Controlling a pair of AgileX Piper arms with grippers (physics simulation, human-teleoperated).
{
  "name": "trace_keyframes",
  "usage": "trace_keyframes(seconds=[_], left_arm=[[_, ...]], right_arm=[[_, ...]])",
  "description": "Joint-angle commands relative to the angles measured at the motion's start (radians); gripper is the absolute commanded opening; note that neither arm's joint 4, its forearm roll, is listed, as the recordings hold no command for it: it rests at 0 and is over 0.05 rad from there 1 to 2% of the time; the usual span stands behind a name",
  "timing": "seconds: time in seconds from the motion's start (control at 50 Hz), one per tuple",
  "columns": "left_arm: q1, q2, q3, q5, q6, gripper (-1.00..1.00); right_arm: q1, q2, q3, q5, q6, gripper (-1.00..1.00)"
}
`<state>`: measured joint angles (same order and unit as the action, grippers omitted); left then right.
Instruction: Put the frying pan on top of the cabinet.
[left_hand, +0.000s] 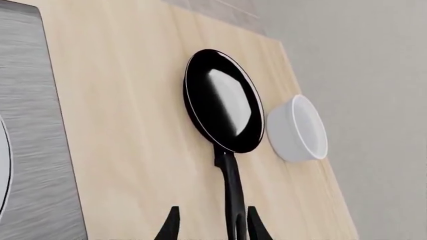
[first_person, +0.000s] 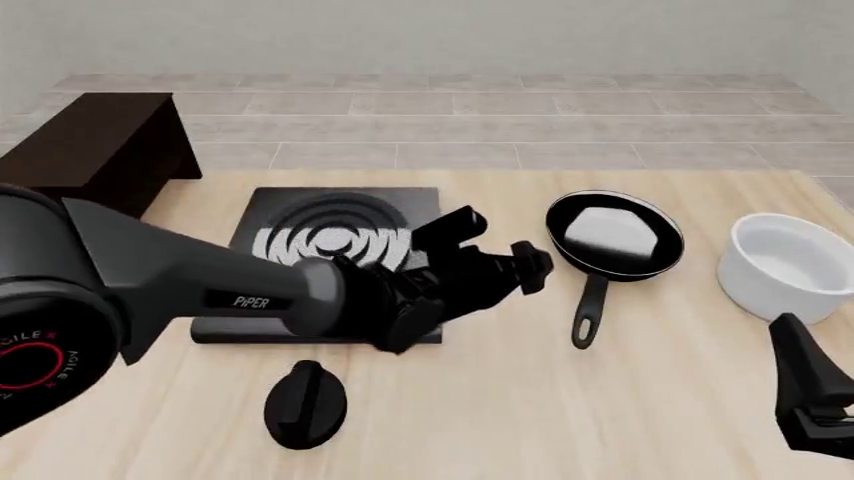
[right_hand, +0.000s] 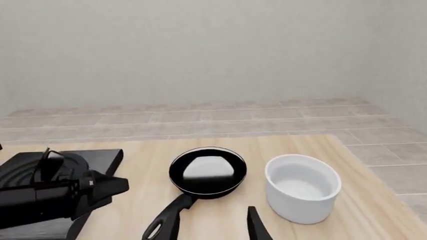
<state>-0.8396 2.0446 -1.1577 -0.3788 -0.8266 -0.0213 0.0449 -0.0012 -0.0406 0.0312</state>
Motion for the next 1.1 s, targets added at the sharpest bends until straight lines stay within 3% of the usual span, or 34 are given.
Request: trace_keyframes(seconds=[0.02,1.1], left_arm=[[-0.017,0.037,-0.016,-0.006,-0.016,1.0],[-0.106,0.166,-0.105,-0.015,-0.064,1.0]], right_arm=[[0.001,0.006,0.0,-0.006,0.0,1.0],[-0.004,0.003,0.001,-0.003,0.009,1.0]])
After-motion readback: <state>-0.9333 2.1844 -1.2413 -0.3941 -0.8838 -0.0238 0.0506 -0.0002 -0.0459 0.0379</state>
